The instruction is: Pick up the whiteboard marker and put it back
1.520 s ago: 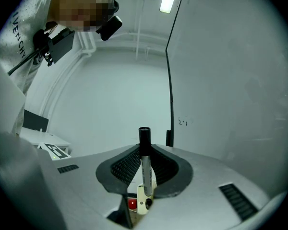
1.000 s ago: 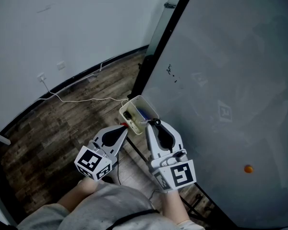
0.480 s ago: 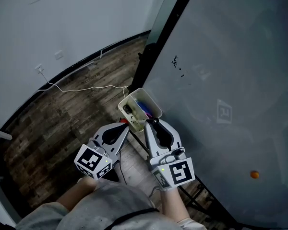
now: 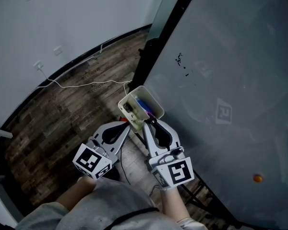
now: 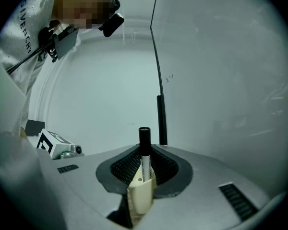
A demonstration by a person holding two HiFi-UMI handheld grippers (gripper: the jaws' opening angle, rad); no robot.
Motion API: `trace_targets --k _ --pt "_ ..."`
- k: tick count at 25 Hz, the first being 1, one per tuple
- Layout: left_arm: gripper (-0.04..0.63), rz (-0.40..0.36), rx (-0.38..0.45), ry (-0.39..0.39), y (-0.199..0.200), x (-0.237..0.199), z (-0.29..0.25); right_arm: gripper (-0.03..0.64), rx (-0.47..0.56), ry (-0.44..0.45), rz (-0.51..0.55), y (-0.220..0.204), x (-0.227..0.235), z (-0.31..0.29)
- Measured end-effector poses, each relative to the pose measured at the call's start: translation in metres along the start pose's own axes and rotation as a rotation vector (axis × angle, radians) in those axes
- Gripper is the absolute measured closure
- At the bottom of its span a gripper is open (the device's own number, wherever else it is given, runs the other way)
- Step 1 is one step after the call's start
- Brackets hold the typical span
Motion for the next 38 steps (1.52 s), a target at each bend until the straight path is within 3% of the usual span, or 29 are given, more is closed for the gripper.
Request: trace_targets --k 18,22,30,38 --pt "0.58 -0.019 0.007 -0.035 0.001 0.008 0.004 0.541 0.01 0.036 0.026 -0.009 -0.006 -0.005" --pt "0.58 -0.013 0.008 -0.029 0.0 0.009 0.007 0.541 -0.022 0.021 0.074 -0.01 -0.008 -0.006" --pt "0.58 -0.011 0.008 -0.012 -0.003 0.007 0.01 0.541 -0.039 0.09 0.209 -0.013 -0.017 -0.01" --pt "0.58 -0.008 0.007 0.012 -0.003 0.006 0.013 0.541 -0.048 0.122 0.245 -0.014 -0.023 -0.009"
Point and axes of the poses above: the fingertips, and each gripper's own axes: z backward along the fingers, x to its right, y out of its top, the point moved 7 cm from there along z, backward along the fingers
